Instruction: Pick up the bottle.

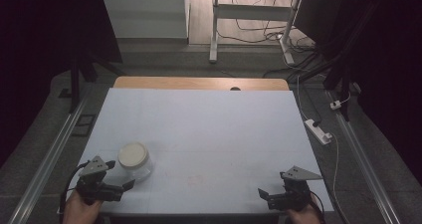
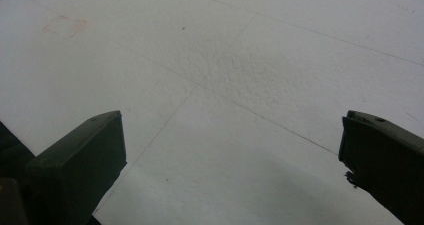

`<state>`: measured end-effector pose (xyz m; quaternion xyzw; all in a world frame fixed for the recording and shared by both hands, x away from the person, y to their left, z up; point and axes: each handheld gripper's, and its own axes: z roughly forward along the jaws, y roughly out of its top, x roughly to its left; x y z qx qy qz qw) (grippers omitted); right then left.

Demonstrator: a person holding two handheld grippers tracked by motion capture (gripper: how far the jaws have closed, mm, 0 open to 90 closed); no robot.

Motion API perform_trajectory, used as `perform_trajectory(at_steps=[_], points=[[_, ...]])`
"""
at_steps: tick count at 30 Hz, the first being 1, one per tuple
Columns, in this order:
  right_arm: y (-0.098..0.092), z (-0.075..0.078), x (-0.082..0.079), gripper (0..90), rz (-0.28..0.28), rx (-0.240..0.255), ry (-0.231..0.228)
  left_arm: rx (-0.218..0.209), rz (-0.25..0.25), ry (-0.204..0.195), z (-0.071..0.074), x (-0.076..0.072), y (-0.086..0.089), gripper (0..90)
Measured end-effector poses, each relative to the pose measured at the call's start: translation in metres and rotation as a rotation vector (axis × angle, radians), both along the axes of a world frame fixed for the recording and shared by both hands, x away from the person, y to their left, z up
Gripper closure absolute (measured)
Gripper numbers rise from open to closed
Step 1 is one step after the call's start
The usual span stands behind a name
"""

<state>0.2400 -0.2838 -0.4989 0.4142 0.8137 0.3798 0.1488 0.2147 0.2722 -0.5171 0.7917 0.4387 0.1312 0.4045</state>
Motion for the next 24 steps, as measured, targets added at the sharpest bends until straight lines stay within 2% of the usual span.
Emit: perform_trajectory(at_steps=[8,12,16,24], points=[[0.0,0.0,0.0,0.0,0.0,0.001,-0.001,0.017,0.005,-0.028,-0.001,0.013,-0.008,0.0],[0.0,0.0,0.0,0.0,0.001,0.001,-0.001,0.013,0.003,-0.004,-0.001,0.02,-0.011,0.0],[0.0,0.0,0.0,0.0,0.002,0.0,-0.001,0.018,0.006,-0.002,0.0,0.025,-0.014,0.0],[0.0,0.0,0.0,0.0,0.003,-0.001,-0.001,0.045,-0.04,-0.016,0.0,0.036,-0.022,0.0]])
